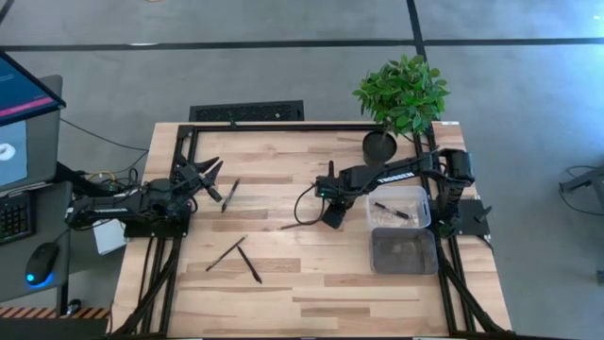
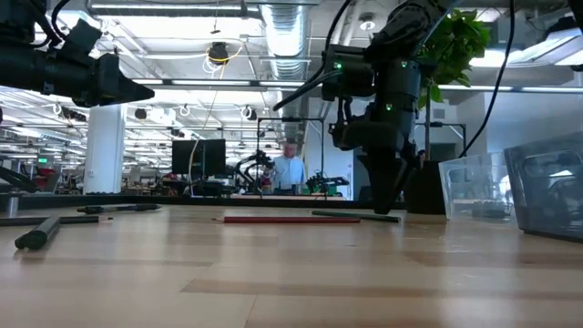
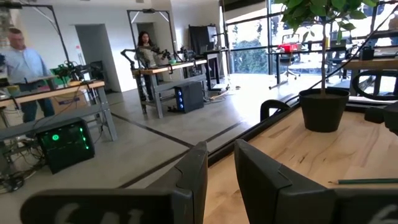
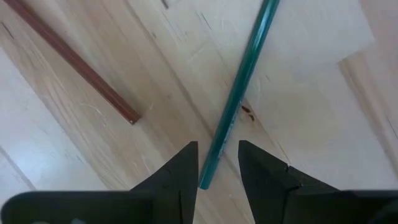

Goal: Sort pens & pencils
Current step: Put the dark green pencil into the black transparent bin

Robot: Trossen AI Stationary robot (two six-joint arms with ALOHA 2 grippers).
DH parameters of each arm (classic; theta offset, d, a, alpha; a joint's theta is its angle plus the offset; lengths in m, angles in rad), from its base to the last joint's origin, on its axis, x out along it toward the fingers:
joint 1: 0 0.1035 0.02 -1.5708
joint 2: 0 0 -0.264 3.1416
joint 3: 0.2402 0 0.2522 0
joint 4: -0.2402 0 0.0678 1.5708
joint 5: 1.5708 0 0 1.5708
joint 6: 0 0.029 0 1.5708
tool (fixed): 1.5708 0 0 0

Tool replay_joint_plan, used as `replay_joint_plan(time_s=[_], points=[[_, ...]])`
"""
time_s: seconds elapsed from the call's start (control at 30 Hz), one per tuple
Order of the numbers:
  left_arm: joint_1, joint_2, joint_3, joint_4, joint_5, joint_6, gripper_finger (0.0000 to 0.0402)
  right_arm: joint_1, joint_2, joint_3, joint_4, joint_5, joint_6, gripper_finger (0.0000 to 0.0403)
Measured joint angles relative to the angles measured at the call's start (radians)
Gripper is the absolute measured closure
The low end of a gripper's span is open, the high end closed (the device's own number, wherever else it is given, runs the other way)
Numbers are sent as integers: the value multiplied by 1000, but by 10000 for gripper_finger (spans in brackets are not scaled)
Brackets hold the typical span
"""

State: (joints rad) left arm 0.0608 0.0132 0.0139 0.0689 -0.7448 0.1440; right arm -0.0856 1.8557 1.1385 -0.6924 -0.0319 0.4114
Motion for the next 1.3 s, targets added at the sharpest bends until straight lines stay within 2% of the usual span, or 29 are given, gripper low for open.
replay_joint_plan(time_s=[0.53,0.77,1.0,1.3], points=[[0,0,0,0,0,-1,329,0,0,0,2,-24,0,271],[0,0,0,0,0,-1,329,0,66,7,18,-26,0,272],[0,0,0,0,0,-1,329,-1,58,4,21,-22,-18,273],[0,0,0,0,0,0,329,-1,59,2,24,15,-29,311]])
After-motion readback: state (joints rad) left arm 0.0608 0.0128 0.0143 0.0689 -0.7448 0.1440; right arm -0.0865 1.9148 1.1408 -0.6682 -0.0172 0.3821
